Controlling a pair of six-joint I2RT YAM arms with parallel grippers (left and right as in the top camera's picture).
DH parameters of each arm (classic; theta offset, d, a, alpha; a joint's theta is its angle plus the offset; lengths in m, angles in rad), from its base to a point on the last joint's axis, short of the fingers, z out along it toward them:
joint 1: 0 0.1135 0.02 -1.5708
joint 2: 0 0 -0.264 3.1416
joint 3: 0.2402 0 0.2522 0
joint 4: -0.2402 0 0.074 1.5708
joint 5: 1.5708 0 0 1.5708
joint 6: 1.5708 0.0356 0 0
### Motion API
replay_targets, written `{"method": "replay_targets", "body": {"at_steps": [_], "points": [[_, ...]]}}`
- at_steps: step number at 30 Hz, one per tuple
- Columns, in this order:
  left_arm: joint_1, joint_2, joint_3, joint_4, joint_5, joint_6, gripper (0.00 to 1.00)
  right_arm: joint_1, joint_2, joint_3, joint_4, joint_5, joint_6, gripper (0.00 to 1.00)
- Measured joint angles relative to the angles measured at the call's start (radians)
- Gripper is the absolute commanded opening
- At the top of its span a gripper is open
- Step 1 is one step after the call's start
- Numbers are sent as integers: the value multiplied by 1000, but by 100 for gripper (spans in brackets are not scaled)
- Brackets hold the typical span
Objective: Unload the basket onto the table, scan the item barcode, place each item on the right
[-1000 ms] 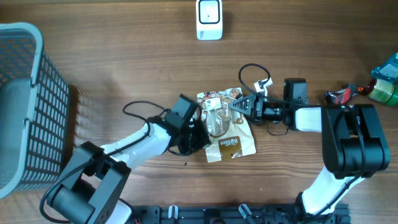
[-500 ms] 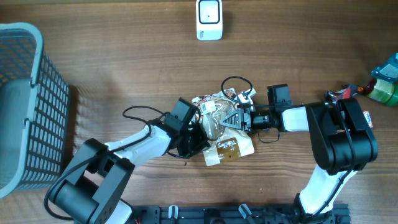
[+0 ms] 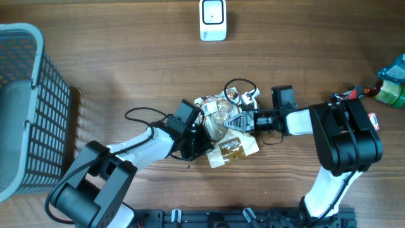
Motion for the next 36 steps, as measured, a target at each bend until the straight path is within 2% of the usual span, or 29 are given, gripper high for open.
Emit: {"method": "replay_targets", "body": {"at_steps": [2,3,4,5,6,7,10,14,18,19,21,24,25,26,29,36], "points": [[0,0,2,6,-7,4,25,-26,6,0,1,-20,4,5],[0,0,3,12,-3,10,48,-47,8,0,2,-37,5,5],[0,-1,12,11,-6,27,62,-76,11,0,10,-58,5,4],[2,-1,14,9,-5,41,71,-93,11,0,16,-77,8,4],[6,-6,31,11,9,56,89,-117,11,0,37,-117,17,5],[18,-7,49,4,8,83,98,-125,11,0,48,-138,24,5],[84,-12,98,-51,-10,163,100,-133,10,1,156,-188,86,5],[245,-12,169,-175,-43,271,100,-161,-64,0,323,-229,216,5],[377,-12,324,-236,-76,422,100,-217,-155,1,407,-274,347,5],[388,-12,362,-257,-103,464,100,-219,-168,-2,478,-292,407,5],[396,-12,404,-271,-160,525,100,-217,-205,-2,710,-327,587,5],[396,-12,415,-271,-248,564,100,-218,-306,4,1283,-374,1004,5],[396,-12,415,-270,-270,571,100,-217,-354,6,1340,-374,1130,5],[396,-12,415,-269,-294,578,100,-217,-410,6,1334,-374,1288,5],[396,-12,415,-267,-321,583,100,-217,-414,5,1265,-373,1410,5],[396,-12,415,-267,-327,585,100,-217,-414,5,1219,-374,1494,4]]}}
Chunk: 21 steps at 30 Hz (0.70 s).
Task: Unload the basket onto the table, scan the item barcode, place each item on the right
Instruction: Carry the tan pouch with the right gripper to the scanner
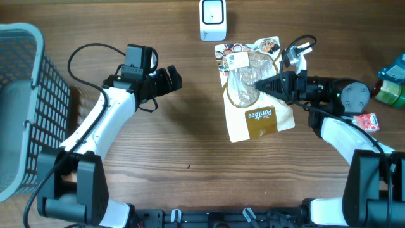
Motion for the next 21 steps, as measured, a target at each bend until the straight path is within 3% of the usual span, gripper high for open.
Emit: {"method": "replay_targets", "body": {"at_steps": [4,10,15,18,21], "points": [[0,0,0,0,0,0,100,0,0,0,-21,1,-13,5],[0,0,0,1,0,0,100,2,24,76,-566,301,-121,5],[0,0,0,0,-4,0,100,15,101,524,-1370,649,-568,5],[0,0,0,0,-4,0,100,72,132,810,-1773,861,-941,5],[0,0,0,0,-4,0,100,145,131,963,-1945,1085,-1249,5]]}}
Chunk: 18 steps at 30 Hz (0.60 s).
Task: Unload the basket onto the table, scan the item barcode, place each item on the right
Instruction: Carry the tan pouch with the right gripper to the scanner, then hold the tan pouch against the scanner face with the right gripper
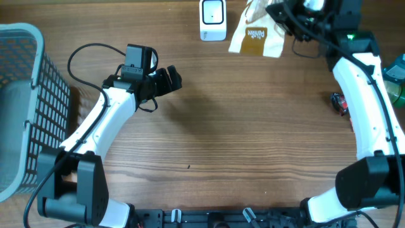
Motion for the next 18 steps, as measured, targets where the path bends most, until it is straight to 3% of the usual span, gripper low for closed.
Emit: {"method": "replay_targets", "body": {"at_steps": [4,10,18], "points": [[0,0,0,0,0,0,100,91,34,18,2,315,-381,5],[1,0,0,0,0,0,100,135,238,17,127,594,-768,5],[14,0,0,32,-91,21,100,285,256,17,181,748,-982,5]]}}
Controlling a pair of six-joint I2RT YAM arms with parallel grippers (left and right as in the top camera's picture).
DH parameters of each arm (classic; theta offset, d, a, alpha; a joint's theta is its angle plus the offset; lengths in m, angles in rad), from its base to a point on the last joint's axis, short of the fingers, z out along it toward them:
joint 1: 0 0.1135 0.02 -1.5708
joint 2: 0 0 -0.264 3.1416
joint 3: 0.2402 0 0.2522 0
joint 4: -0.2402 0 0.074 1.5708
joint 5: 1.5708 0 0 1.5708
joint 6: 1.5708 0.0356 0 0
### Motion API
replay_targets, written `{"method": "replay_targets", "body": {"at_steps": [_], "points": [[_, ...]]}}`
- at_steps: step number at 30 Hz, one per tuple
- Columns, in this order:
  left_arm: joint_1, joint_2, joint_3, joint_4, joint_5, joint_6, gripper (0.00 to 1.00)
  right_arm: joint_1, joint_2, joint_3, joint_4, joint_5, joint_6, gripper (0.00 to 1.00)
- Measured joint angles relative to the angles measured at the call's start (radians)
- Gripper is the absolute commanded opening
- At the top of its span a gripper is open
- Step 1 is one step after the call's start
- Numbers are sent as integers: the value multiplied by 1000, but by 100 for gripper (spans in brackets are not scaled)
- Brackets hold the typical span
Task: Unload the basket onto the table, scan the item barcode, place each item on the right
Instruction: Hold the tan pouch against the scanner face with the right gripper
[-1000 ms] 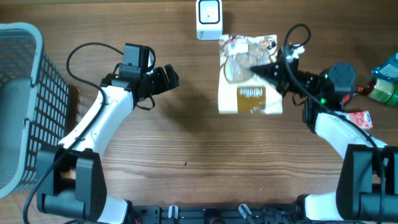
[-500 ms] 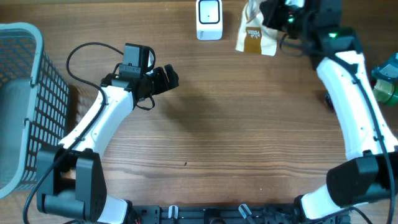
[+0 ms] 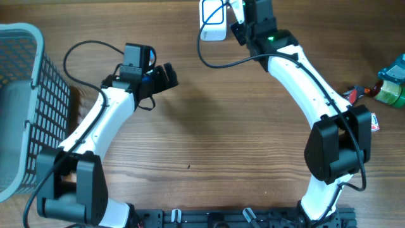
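Note:
The white barcode scanner (image 3: pixel 212 16) stands at the table's far edge, with a black cable looping across its face. My right arm (image 3: pixel 297 63) stretches up to the top edge just right of the scanner. Its wrist (image 3: pixel 256 19) is the last part that shows; the fingers lie beyond the frame. The snack bag is out of view. My left gripper (image 3: pixel 169 75) hovers over bare wood left of centre, pointing right, open with nothing between its fingers.
A grey mesh basket (image 3: pixel 25 107) fills the left side. At the right edge sit a teal and green object (image 3: pixel 392 79), a small red item (image 3: pixel 353 95) and a small packet (image 3: pixel 374 121) beside my right arm's base.
My right arm has swung left along the far edge; its wrist now sits beside the scanner. The tan bag, then at the top right of the scanner, has gone out of view. The left arm barely moved.
Both grippers met at the bag in the middle of the table. Then the left one had drawn back to the left, open, while the right held the bag flat near the scanner. The bag then stood at the top edge, and now it is out of frame.

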Motion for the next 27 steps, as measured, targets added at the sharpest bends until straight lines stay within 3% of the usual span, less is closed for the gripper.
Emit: {"method": "replay_targets", "body": {"at_steps": [3,9,16,27], "points": [[108,0,23,-55,-39,53,100,12,1,0,82,60,-77,5],[330,-23,84,-73,-69,80,100,38,68,0,73,99,-168,5],[343,-23,84,-74,-72,87,100,85,77,0,51,105,-126,5],[343,-23,84,-74,-72,87,100,84,153,0,183,143,-145,5]]}}
